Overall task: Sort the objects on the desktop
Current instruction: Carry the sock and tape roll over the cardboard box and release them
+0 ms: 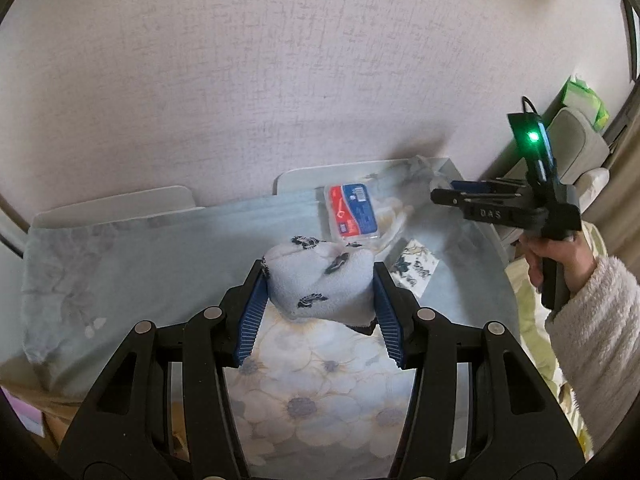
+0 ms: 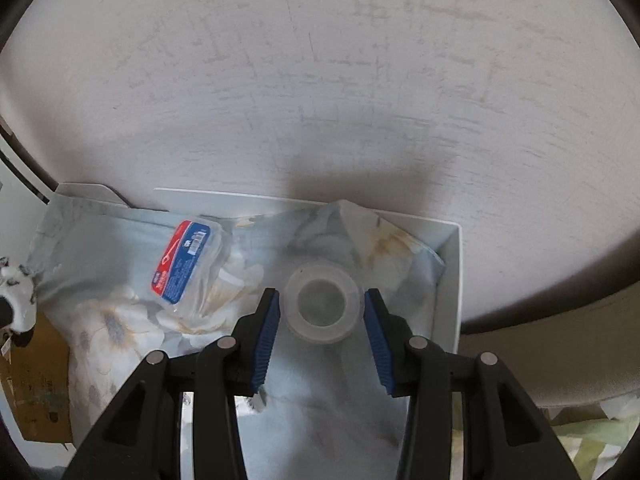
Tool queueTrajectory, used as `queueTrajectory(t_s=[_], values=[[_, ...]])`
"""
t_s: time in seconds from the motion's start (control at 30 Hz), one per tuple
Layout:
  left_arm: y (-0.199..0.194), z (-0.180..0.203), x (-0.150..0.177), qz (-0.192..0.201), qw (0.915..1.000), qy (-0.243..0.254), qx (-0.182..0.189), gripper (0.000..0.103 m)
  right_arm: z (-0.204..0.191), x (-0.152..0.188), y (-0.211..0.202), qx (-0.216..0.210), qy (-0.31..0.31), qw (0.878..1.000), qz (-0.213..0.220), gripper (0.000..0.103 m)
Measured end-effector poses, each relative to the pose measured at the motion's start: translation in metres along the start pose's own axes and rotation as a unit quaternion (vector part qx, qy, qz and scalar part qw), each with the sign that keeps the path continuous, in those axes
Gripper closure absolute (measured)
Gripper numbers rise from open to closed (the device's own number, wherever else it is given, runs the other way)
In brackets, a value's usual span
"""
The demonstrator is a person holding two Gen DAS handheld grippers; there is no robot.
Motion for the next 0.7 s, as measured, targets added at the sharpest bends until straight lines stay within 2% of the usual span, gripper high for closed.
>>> queueTrajectory(t_s=[0.13,0.27,0.37,0.53,0.7], values=[[-0.014,-0.001,-0.003,-0.004,1.0,-0.004,-0.001,0.055,-0.021,-0.01,-0.039,-0.002,-0.032,0.999,0.009,0.063],[-0.05,-0.007,-0.006,0.007,1.0,0.003,-0.002,0.055,-0.061,-0.034,-0.09,-0.023,-0.066,0.997,0.03,0.063],[-0.089,-0.024,-0.005,0.019,0.9997,0.007,-0.013,0.055,-0.105,-0.055,-0.117,-0.043,-0.099,0.993,0.049,0.063],[-0.153,-0.072,0.008,0.04,0.9982,0.001,-0.045,0.055,-0.195,-0.078,-0.159,-0.091,-0.161,0.98,0.076,0.063],[-0.19,-0.126,0.032,0.05,0.9945,-0.014,-0.091,0.055,-0.279,-0.082,-0.168,-0.146,-0.205,0.965,0.081,0.063]])
Point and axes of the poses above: each gripper's, at about its wrist camera, not at the fingertips, and y roughly the way its jaws point, z to its right, x to its underside, the point moved 4 cm from there along y, roughly the way its jaws point, and after that the axes turned 14 degrees about -y, right-handed, at the moved point
